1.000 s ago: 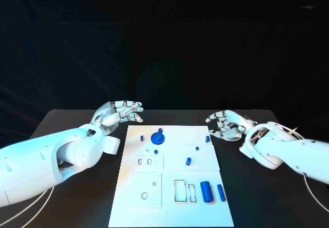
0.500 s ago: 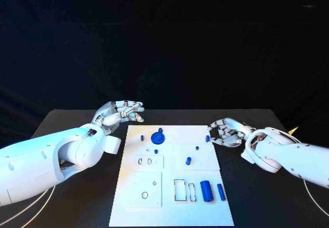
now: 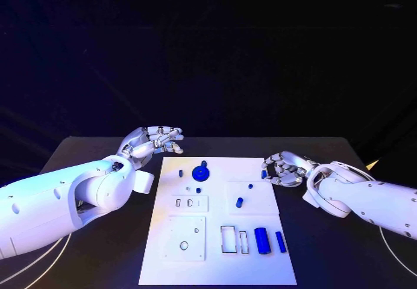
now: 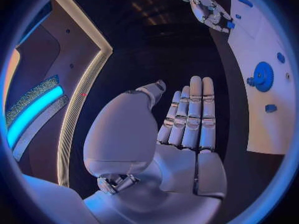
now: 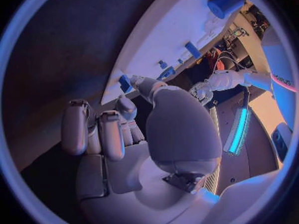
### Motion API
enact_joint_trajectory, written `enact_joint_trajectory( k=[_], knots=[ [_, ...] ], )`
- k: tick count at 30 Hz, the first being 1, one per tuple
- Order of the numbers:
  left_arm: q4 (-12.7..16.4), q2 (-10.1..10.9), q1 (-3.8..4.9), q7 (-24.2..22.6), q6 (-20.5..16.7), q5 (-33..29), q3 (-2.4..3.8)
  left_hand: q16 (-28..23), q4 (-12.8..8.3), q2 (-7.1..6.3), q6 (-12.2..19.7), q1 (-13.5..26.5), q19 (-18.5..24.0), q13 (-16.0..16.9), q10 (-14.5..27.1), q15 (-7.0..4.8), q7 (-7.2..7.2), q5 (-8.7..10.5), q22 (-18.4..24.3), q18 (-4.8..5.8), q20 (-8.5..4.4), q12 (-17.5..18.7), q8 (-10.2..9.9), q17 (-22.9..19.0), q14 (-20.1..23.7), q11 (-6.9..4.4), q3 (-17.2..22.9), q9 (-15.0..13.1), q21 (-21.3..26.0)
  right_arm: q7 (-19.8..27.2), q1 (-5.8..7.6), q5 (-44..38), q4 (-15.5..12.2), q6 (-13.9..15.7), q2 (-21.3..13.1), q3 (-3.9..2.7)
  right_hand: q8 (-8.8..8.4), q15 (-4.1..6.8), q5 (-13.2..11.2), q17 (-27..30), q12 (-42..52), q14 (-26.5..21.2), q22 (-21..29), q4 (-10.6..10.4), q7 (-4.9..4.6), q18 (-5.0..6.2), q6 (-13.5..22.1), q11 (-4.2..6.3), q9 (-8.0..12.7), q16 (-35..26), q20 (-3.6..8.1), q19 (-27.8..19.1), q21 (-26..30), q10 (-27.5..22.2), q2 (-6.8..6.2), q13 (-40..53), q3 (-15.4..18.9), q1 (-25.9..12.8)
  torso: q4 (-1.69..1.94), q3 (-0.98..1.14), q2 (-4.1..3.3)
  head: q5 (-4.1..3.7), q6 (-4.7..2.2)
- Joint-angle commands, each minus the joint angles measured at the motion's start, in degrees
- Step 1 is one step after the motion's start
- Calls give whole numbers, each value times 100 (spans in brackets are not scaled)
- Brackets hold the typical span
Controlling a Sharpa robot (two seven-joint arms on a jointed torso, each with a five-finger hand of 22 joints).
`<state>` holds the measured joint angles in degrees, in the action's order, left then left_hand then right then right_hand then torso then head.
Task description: Assemble the parts on the task board
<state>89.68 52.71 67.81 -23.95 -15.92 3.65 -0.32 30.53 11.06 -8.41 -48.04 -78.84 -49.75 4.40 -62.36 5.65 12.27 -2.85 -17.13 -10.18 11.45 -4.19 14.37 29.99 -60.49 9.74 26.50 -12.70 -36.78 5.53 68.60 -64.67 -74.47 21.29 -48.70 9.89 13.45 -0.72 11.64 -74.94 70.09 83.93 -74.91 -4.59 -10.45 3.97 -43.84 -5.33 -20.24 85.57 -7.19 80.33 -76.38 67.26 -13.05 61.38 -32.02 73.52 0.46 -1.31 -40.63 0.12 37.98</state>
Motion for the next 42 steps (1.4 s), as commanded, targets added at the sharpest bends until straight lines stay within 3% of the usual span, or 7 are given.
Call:
enact_joint_trajectory(
  k=[1, 12, 37, 42],
  knots=[
    [14, -10, 1, -69, 108, -26, 4, -20, -13, 12, 46, 9, 55, 5, 33, 8, 150, -19, -3, -15, -2, 19, -39, 5, 48, -7, 16, -5, -22, -77, -7, -70, 18, -124, 28, 0, 7, -35, -29, -606, 30, 398, -313, -14, 1, -33, -59, -11, -9, 23, 8, 28, -27, 52, 24, 15, 19, -59, 1, 2, 5, -3, 15],
    [9, 2, 1, -63, 107, -28, 4, -20, -13, 12, 46, 9, 55, 5, 33, 8, 150, -19, -3, -15, -2, 19, -39, 5, 48, -7, 16, -5, -22, -117, -19, -94, 114, -127, 90, 0, 322, 13, -66, -624, 84, 401, -359, -19, 78, -37, -565, 54, -144, 34, 42, 46, -41, 131, 76, 91, -1, -136, 1, -1, 11, 4, 19],
    [28, 20, 1, -54, 116, -39, 4, -22, -23, 26, 48, 1, 64, 9, 37, 9, 152, -19, -4, -17, 1, 15, -41, 16, 54, -6, 25, -12, -27, -203, -22, -156, 141, -65, 159, 0, 374, 33, -121, -627, 85, 402, -368, -41, 97, -38, -566, 73, -170, 35, 63, 49, -40, 146, 69, 98, 26, -196, 2, -4, 12, -9, 50],
    [29, 23, 1, -53, 117, -41, 4, -22, -23, 26, 48, 1, 64, 9, 37, 9, 152, -19, -4, -17, 1, 15, -41, 16, 54, -6, 25, -12, -27, -239, -22, -192, 137, -28, 175, 0, 561, 78, -157, -638, 109, 405, -400, -30, 171, -43, -717, 133, -258, 39, 97, 70, -61, 202, 168, 139, 2, -176, 6, -1, 12, -8, 50]
  ],
)
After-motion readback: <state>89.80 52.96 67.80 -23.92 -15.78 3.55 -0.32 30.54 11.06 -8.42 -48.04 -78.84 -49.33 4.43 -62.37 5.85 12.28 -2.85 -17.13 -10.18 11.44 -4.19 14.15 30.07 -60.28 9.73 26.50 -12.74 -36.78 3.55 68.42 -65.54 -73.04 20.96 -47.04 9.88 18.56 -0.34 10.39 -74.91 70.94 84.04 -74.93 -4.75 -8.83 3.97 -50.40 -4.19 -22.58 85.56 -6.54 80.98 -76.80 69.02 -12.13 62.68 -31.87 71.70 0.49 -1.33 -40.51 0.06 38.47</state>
